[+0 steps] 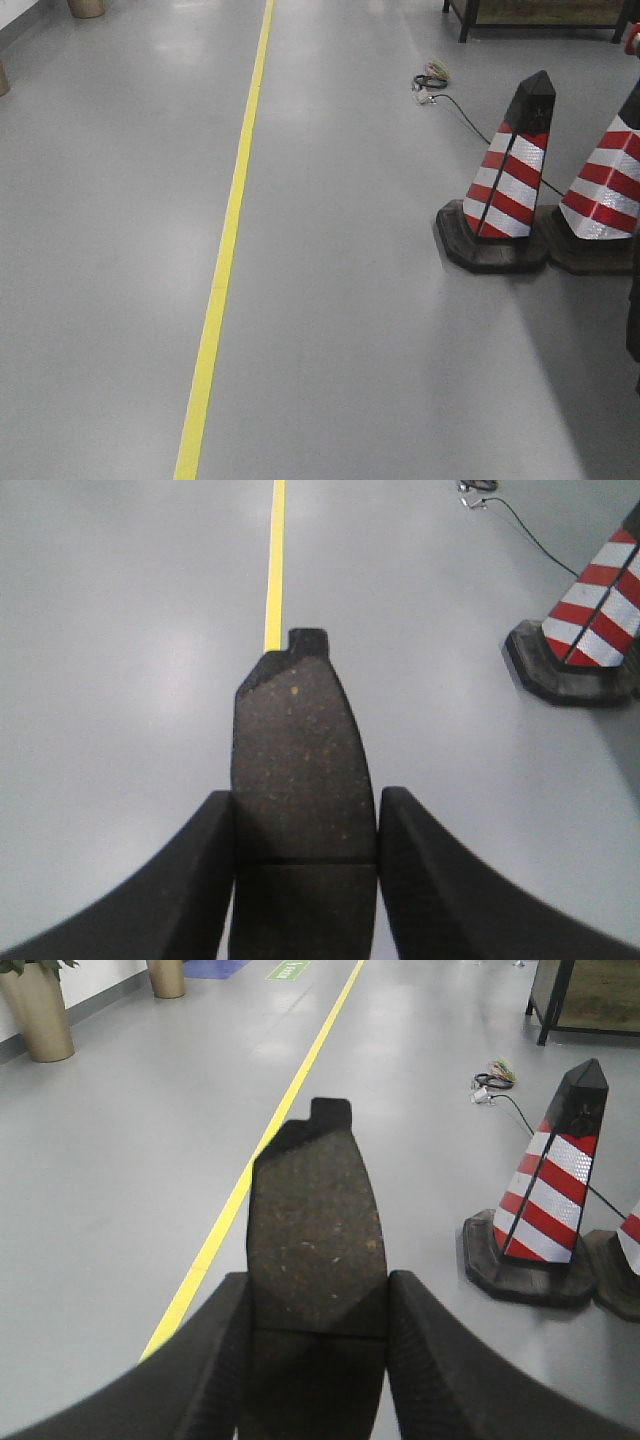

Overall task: Move and align brake pads A on conveyor
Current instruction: 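Drive along the yellow floor line past the striped cones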

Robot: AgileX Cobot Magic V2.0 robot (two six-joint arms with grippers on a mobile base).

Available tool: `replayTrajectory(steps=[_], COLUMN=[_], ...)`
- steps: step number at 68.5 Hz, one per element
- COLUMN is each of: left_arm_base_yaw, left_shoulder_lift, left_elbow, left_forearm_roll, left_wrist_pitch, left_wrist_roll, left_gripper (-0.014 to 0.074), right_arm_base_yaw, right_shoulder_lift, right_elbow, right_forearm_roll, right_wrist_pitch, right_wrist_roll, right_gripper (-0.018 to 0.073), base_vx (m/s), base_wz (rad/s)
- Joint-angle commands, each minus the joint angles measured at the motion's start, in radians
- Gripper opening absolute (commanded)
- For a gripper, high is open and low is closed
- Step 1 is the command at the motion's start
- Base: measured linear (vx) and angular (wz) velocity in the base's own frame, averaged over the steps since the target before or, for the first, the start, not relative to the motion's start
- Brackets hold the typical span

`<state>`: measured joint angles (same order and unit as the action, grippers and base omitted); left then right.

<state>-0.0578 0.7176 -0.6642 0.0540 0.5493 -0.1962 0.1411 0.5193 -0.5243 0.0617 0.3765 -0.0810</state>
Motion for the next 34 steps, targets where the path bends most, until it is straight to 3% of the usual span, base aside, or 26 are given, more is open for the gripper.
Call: replayTrajectory(steps=[1,34], left_arm_base_yaw=[-0.004,-0.004], left_shoulder_lift=[-0.003,-0.003], left_elbow=[-0.033,-0.033], left_forearm_roll=[0.000,0.000], left_wrist_pitch=[-0.085,-0.085], left_wrist_roll=[-0.006,-0.006], left_gripper=[0.0164,0.0164], right_arm_base_yaw=[-0.001,-0.001], right_shoulder_lift=[0.001,0.001], right_elbow=[-0.030,-0.030], right_forearm_roll=[-0.003,-0.003], right_wrist_pitch=[-0.100,-0.100], right_wrist_roll=[-0.010,-0.010], right_gripper=[0.0025,0.0025], base_vx=[0.54,0.52], base_wz=[0.01,-0.01])
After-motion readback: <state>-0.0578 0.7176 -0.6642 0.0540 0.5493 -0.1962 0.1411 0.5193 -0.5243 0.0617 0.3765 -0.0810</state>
